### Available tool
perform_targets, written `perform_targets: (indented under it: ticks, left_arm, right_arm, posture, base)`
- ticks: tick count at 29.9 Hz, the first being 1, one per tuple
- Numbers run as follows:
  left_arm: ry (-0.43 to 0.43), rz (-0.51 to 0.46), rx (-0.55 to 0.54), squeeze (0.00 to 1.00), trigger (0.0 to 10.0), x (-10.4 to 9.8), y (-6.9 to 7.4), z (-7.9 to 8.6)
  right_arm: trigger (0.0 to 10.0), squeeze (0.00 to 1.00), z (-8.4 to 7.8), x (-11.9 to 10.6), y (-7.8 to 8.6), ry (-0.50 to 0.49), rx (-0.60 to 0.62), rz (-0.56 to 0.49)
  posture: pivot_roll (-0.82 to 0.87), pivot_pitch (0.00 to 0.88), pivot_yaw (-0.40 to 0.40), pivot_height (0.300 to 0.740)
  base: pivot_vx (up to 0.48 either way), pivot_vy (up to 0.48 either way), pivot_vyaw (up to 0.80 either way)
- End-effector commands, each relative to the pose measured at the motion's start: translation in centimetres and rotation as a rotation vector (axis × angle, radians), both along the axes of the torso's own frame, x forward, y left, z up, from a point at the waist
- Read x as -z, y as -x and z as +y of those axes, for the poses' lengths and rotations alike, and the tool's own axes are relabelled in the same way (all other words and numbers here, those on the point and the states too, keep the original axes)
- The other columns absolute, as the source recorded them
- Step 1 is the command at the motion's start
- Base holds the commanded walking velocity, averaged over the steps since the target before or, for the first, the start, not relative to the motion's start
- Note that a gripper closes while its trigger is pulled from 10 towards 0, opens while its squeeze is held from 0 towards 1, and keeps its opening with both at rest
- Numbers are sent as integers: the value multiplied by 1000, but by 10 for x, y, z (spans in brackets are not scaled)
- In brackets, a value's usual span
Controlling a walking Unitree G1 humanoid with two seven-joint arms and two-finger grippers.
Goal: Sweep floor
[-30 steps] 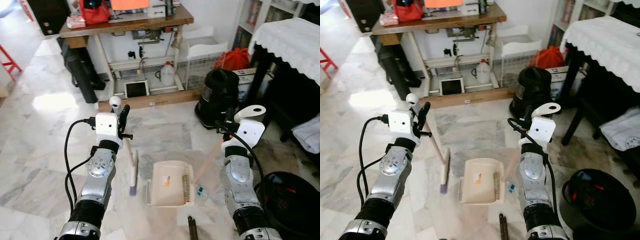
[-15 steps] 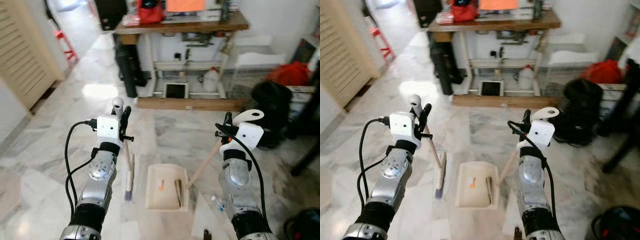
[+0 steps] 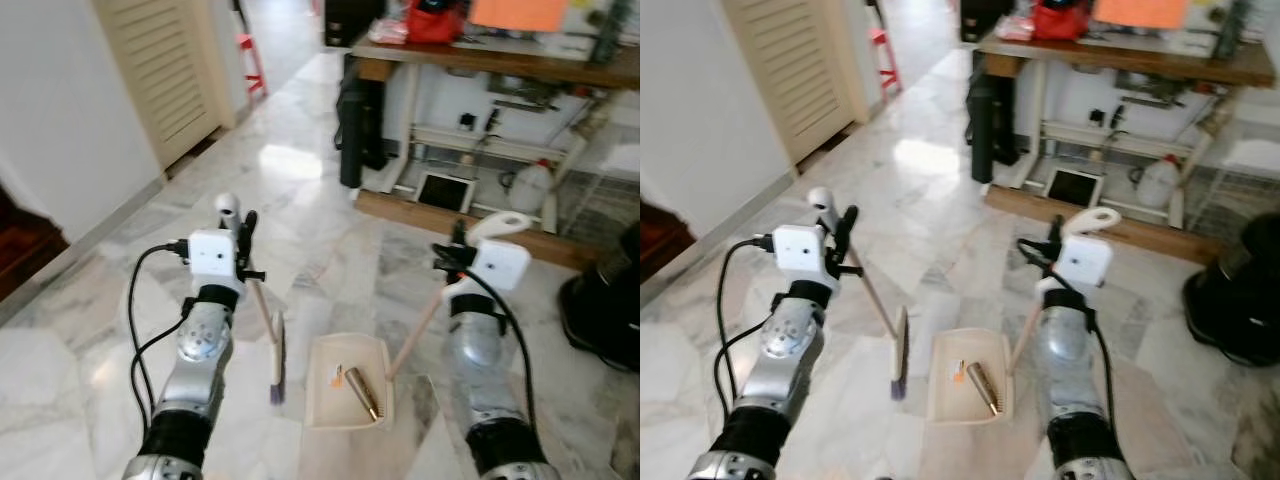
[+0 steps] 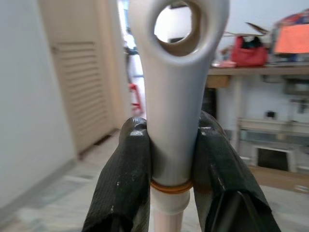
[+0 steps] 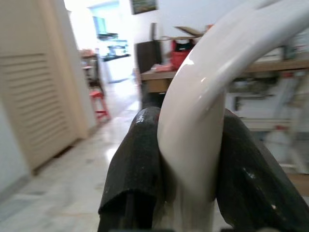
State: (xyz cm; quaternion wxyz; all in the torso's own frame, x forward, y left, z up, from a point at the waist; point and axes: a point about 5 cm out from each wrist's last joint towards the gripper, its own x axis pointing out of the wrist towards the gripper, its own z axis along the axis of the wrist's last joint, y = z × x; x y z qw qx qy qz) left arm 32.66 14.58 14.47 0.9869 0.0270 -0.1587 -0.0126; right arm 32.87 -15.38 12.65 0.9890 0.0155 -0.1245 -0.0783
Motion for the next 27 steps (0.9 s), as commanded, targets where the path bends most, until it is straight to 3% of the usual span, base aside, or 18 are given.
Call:
perform_targets:
  ticks: [1,13,24,27]
  left_arm:
    - [-1,-57,-9,0,10000,-11,1,-2]
    - [12,-61,-38,0,10000,-11,4,-2]
    - [6,-54,-44,0,10000,-13,6,0]
    - [1,-54,-49,0,10000,-14,6,2]
  right_arm:
    - [10000,0,-1,-17,-3,-26,-3,-67]
    - [10000,0,-5,-21,-5,-11,-8,-64]
    - [10000,0,5,-16,-1,-38,-25,-42]
    - [10000,0,8,-13,-2,-79,-47,-20]
  posture:
    - [44,0,15,740]
    - [47,2,-2,740]
    - [62,34,18,740]
    - [65,39,23,740]
  base:
    - [0,0,800]
    - [0,0,800]
    - [0,0,800]
    - [0,0,0]
